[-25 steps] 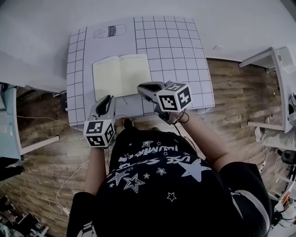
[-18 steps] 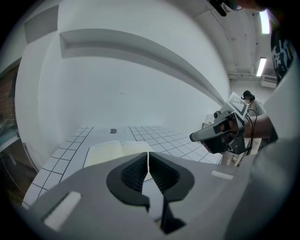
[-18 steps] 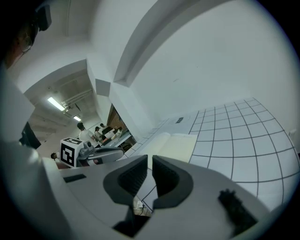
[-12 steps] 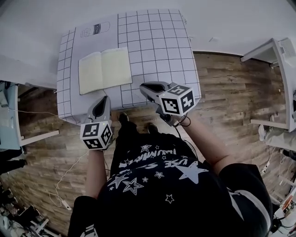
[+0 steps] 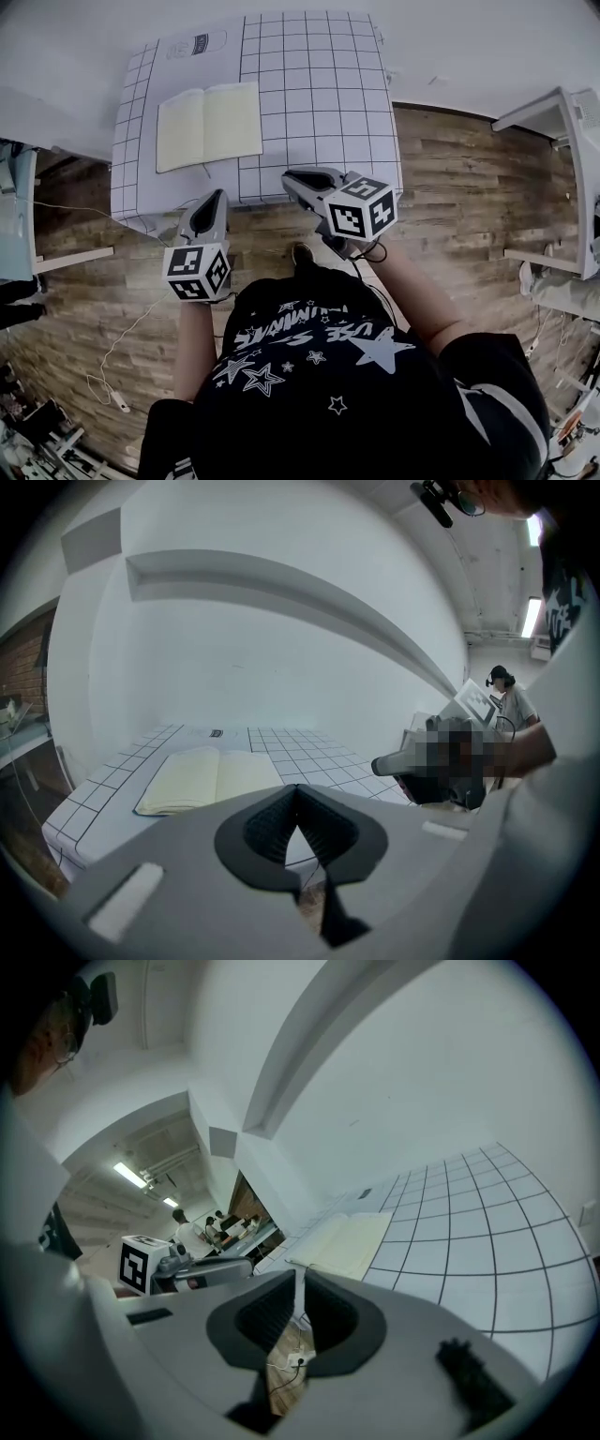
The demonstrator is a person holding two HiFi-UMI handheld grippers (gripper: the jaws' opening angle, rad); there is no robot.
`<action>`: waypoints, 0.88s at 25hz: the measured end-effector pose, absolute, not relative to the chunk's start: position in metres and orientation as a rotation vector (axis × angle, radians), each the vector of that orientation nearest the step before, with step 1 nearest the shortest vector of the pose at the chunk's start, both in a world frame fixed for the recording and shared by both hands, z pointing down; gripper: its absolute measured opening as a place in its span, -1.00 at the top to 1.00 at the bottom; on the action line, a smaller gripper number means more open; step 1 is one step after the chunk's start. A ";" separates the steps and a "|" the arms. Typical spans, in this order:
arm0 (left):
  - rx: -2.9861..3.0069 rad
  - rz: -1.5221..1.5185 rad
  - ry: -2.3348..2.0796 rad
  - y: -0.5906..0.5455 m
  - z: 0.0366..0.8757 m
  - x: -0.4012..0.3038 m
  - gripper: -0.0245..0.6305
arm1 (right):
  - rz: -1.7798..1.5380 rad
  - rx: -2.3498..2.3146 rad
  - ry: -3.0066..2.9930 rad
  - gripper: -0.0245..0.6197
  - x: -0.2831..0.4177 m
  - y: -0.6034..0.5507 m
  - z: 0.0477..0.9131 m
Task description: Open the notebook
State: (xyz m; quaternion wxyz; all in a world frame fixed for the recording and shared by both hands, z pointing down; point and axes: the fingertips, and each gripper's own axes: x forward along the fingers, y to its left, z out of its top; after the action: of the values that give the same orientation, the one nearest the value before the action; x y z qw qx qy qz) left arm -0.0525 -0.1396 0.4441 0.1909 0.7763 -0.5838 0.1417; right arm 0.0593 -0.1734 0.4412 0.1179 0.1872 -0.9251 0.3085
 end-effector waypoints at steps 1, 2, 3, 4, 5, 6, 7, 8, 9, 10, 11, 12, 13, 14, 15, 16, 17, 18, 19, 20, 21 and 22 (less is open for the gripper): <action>2.180 0.389 -1.644 -0.137 0.443 -0.053 0.89 | 0.884 0.548 -2.706 0.80 0.059 -0.171 0.440; 2.179 0.379 -1.648 -0.134 0.442 -0.054 0.89 | 0.869 0.548 -2.705 0.80 0.059 -0.169 0.439; 2.176 0.368 -1.650 -0.130 0.441 -0.055 0.89 | 0.860 0.549 -2.704 0.80 0.057 -0.166 0.438; 2.171 0.358 -1.652 -0.125 0.441 -0.057 0.89 | 0.855 0.549 -2.702 0.80 0.056 -0.162 0.437; 2.167 0.349 -1.652 -0.119 0.441 -0.060 0.89 | 0.851 0.550 -2.700 0.80 0.053 -0.157 0.437; 2.163 0.343 -1.652 -0.113 0.441 -0.063 0.89 | 0.847 0.550 -2.698 0.80 0.050 -0.152 0.436; 2.161 0.338 -1.650 -0.106 0.441 -0.066 0.89 | 0.842 0.550 -2.696 0.80 0.047 -0.147 0.435; 2.162 0.335 -1.646 -0.099 0.441 -0.069 0.89 | 0.837 0.552 -2.692 0.80 0.043 -0.141 0.435; 2.165 0.333 -1.640 -0.092 0.440 -0.072 0.89 | 0.832 0.558 -2.688 0.80 0.039 -0.135 0.435; 2.170 0.332 -1.634 -0.084 0.440 -0.076 0.89 | 0.828 0.566 -2.686 0.80 0.034 -0.129 0.434; 2.177 0.331 -1.628 -0.077 0.438 -0.080 0.89 | 0.823 0.576 -2.685 0.80 0.029 -0.122 0.433; 2.184 0.330 -1.623 -0.069 0.437 -0.083 0.89 | 0.816 0.583 -2.690 0.81 0.023 -0.114 0.431; 2.193 0.329 -1.620 -0.061 0.435 -0.087 0.89 | 0.803 0.588 -2.699 0.81 0.017 -0.105 0.427; 2.202 0.329 -1.619 -0.054 0.433 -0.091 0.89 | 0.786 0.592 -2.707 0.82 0.012 -0.097 0.424; 2.211 0.327 -1.618 -0.047 0.431 -0.095 0.89 | 0.768 0.599 -2.712 0.83 0.007 -0.088 0.421; 2.219 0.324 -1.617 -0.040 0.429 -0.099 0.89 | 0.751 0.607 -2.710 0.84 0.002 -0.080 0.420; 2.225 0.318 -1.613 -0.033 0.428 -0.103 0.89 | 0.739 0.618 -2.706 0.84 -0.002 -0.072 0.419; 2.231 0.311 -1.609 -0.025 0.427 -0.106 0.89 | 0.732 0.629 -2.701 0.85 -0.006 -0.063 0.418; 2.237 0.304 -1.604 -0.016 0.426 -0.109 0.89 | 0.726 0.639 -2.698 0.85 -0.008 -0.054 0.418; 2.245 0.298 -1.598 -0.008 0.426 -0.111 0.89 | 0.718 0.647 -2.695 0.85 -0.010 -0.044 0.417; 2.256 0.292 -1.591 0.000 0.426 -0.112 0.89 | 0.707 0.658 -2.692 0.85 -0.010 -0.036 0.417; 2.268 0.287 -1.584 0.007 0.426 -0.113 0.89 | 0.695 0.672 -2.688 0.86 -0.010 -0.027 0.416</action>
State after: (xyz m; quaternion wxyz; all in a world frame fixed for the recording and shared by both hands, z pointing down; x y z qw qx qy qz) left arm -0.1132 0.0073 0.4255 0.1791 0.8023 -0.5603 0.1016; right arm -0.0099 -0.0272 0.4165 0.1418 0.2329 -0.9315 0.2408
